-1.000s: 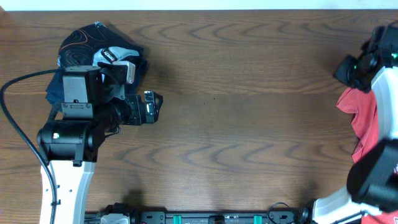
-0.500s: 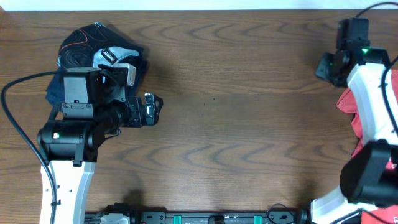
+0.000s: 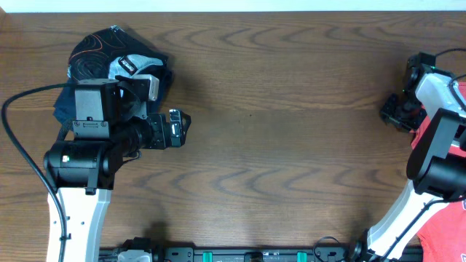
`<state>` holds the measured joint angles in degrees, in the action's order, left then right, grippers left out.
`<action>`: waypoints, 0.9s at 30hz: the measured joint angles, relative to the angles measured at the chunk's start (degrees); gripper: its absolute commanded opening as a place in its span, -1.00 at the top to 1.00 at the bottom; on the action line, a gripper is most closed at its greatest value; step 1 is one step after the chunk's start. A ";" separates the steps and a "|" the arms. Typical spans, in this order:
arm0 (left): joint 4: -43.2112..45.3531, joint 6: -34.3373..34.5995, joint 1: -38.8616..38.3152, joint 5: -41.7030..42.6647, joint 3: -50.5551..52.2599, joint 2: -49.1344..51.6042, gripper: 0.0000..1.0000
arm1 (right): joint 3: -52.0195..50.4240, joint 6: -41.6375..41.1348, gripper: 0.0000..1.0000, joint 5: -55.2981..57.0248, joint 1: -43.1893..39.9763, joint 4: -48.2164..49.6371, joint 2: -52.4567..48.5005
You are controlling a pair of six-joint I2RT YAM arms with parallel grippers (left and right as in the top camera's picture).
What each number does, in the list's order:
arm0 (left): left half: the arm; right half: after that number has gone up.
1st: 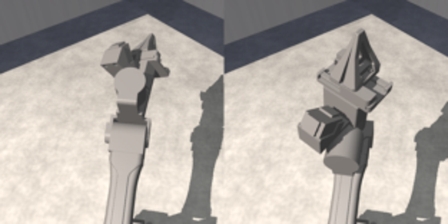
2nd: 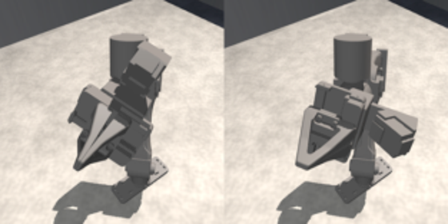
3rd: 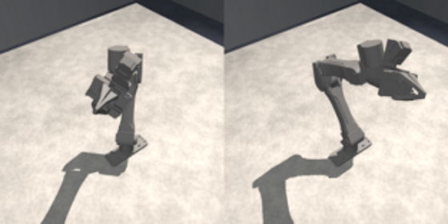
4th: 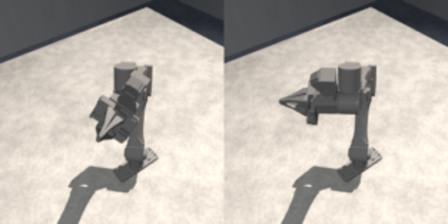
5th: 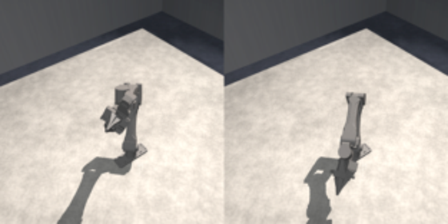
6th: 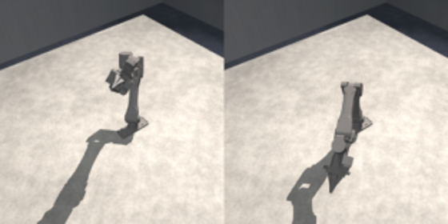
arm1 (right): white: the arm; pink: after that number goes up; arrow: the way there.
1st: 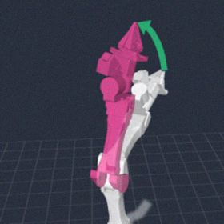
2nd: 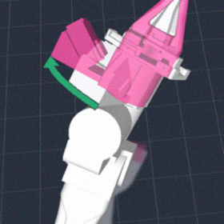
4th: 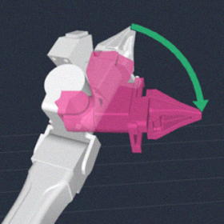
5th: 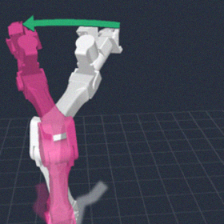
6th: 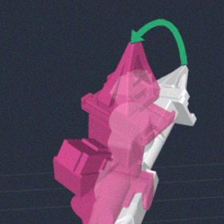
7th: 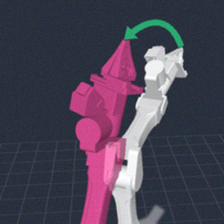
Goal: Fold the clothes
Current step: 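Reach the right gripper to the red t-shirt edge and grasp it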
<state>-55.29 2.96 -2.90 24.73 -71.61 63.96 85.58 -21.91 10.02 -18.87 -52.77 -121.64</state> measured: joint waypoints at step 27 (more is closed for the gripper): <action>-0.02 0.00 0.00 0.02 0.00 0.00 -0.96 | -0.44 4.26 0.98 -16.22 -0.96 3.85 6.01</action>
<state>-55.31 2.96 -2.90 24.75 -71.61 63.96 85.14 -17.65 -6.20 -19.84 -48.93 -115.63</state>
